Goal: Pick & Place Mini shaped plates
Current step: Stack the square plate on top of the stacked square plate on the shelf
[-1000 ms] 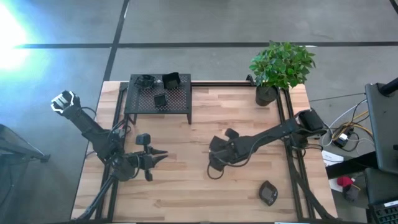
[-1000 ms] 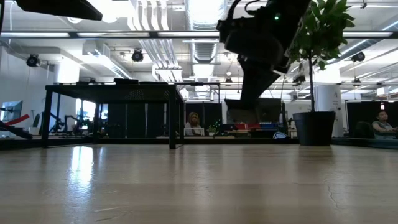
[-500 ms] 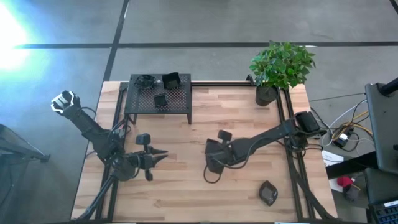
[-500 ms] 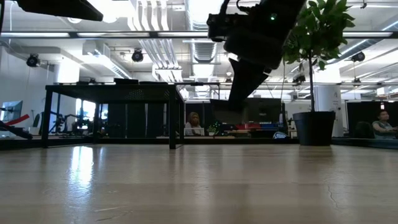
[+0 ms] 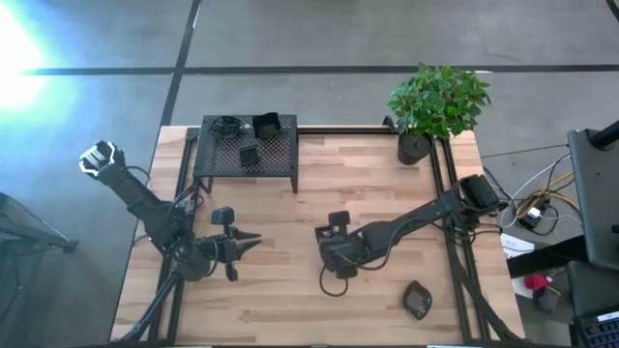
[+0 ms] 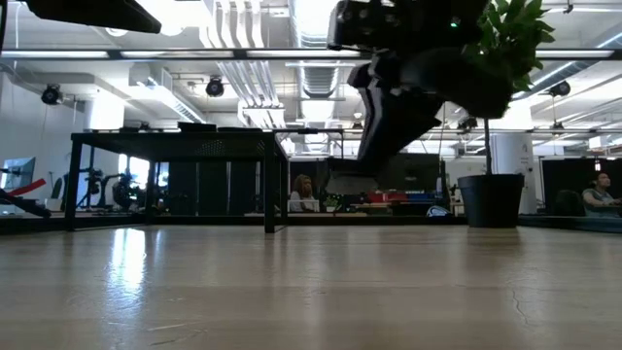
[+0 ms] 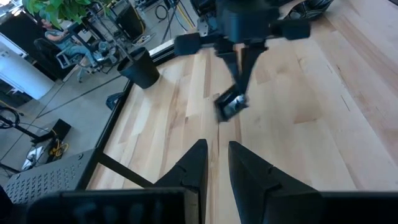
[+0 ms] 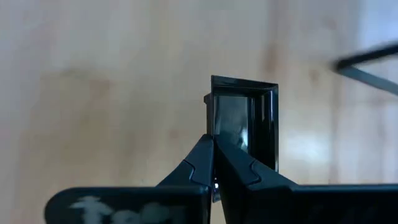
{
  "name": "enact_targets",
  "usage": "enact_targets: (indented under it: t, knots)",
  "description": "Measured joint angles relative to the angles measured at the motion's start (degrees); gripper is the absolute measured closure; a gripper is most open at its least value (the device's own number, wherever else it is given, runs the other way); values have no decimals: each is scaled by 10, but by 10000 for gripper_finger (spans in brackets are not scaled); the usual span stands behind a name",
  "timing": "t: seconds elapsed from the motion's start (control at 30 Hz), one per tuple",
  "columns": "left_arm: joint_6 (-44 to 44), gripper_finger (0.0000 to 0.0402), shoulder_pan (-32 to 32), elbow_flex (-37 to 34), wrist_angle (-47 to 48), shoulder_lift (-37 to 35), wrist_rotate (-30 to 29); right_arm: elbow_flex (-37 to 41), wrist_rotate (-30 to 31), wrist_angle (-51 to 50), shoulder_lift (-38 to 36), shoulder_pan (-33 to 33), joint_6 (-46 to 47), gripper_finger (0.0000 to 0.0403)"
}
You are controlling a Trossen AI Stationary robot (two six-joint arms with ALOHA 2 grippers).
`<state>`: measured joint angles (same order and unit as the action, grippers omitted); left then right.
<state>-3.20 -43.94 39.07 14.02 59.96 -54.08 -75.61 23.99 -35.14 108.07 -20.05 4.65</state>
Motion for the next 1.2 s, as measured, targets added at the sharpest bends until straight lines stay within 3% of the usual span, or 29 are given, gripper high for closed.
enact_targets:
  t: [0.2,0.53,0.83,1.2]
  knots:
    - [0,342,0,0,0,0,0,17,-31,30,0,-2,-49,394]
    - [0,342,0,0,0,0,0,70,-50,126,0,-3,-6,394]
    - [0,342,0,0,0,0,0,112,-52,131,0,-3,40,394]
    - [0,342,0,0,0,0,0,108,-66,130,-1,-3,44,394]
